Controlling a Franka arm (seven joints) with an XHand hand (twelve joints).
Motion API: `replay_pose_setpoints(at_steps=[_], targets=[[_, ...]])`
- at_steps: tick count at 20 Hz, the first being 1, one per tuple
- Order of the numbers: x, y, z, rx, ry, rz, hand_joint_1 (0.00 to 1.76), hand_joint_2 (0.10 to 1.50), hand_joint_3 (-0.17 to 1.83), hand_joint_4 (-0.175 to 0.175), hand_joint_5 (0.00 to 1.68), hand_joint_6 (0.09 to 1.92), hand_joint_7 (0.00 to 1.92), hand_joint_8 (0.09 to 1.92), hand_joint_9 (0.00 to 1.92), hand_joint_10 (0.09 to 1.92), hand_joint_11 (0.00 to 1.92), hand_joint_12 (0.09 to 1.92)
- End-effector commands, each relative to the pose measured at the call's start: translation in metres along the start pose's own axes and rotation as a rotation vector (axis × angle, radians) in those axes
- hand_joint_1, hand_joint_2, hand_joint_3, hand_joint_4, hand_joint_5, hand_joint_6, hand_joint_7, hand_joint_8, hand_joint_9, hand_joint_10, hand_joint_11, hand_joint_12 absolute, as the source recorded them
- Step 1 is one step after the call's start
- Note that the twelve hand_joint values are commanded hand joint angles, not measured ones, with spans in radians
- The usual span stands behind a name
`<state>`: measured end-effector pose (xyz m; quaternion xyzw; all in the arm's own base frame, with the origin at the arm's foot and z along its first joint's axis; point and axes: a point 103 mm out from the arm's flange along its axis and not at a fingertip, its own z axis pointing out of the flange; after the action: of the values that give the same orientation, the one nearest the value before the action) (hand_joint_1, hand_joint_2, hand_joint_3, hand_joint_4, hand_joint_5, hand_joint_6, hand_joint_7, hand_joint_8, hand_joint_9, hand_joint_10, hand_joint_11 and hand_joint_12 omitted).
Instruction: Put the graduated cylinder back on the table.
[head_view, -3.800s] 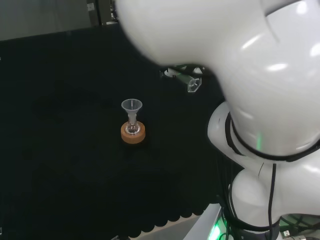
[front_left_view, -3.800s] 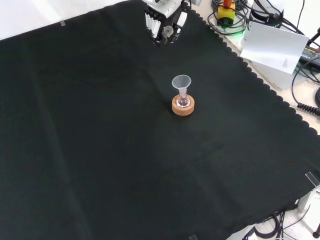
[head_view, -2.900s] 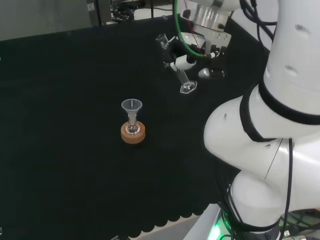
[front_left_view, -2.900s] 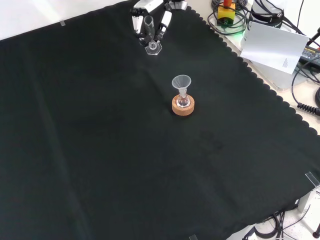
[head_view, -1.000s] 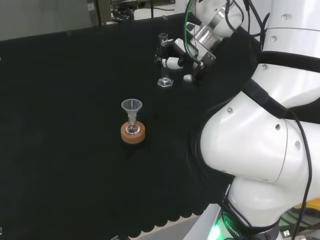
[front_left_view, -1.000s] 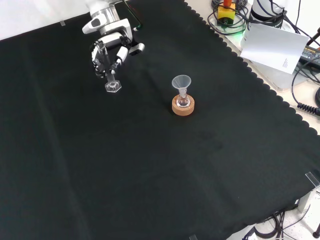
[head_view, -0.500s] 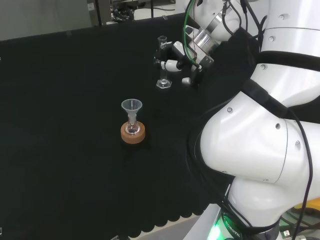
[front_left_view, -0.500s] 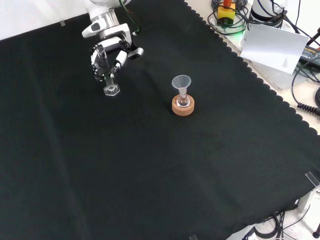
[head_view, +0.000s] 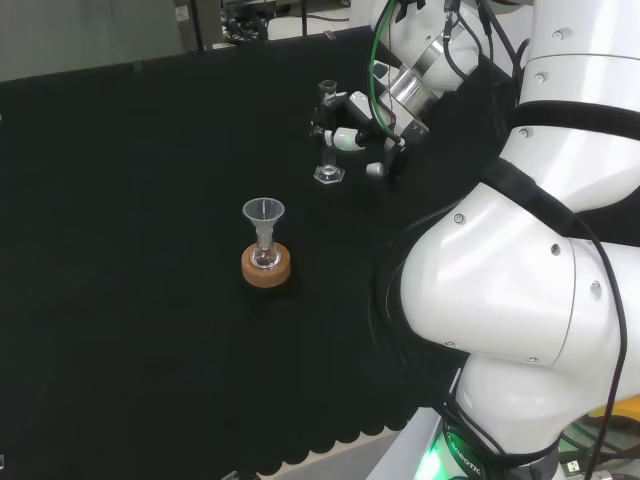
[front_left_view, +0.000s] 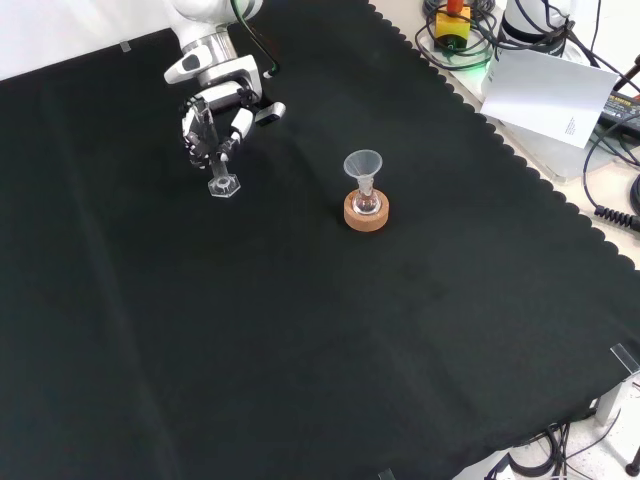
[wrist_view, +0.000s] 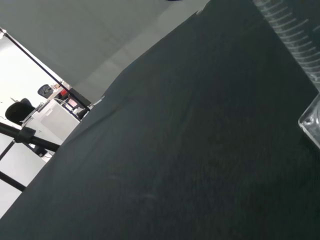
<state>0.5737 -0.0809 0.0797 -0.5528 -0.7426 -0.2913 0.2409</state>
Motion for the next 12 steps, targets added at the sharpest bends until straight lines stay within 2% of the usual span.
replay_pose_setpoints(at_steps=[1, 4, 5, 7, 10, 12], targets=[[-0.0014, -0.0017, 0.0008, 0.008, 0.007, -0.003, 1.12, 1.19, 0.0, -0.175, 0.85, 1.21, 0.93, 0.54, 1.26, 0.09, 1.1, 0.83], [-0.0021, -0.0031, 0.0024, 0.043, 0.017, -0.009, 1.12, 1.2, 0.0, -0.172, 0.83, 1.23, 0.83, 0.61, 1.22, 0.09, 1.04, 0.89], [-0.0025, -0.0037, 0.0032, 0.053, 0.024, -0.007, 1.11, 1.19, 0.0, -0.15, 0.84, 1.22, 0.8, 0.62, 1.2, 0.09, 1.0, 0.92], [-0.0033, -0.0045, 0.0032, 0.065, 0.024, -0.003, 1.08, 1.18, 0.0, -0.083, 0.85, 1.2, 0.75, 0.63, 1.18, 0.09, 0.92, 0.99], [-0.0041, -0.0054, 0.0021, 0.084, 0.04, -0.003, 1.03, 1.12, -0.06, -0.046, 0.77, 0.85, 0.69, 0.6, 1.12, 0.09, 0.79, 1.08], [-0.0044, -0.006, 0.0006, 0.088, 0.045, 0.0, 0.99, 1.1, -0.13, -0.035, 0.73, 0.74, 0.66, 0.59, 1.07, 0.09, 0.71, 1.14]])
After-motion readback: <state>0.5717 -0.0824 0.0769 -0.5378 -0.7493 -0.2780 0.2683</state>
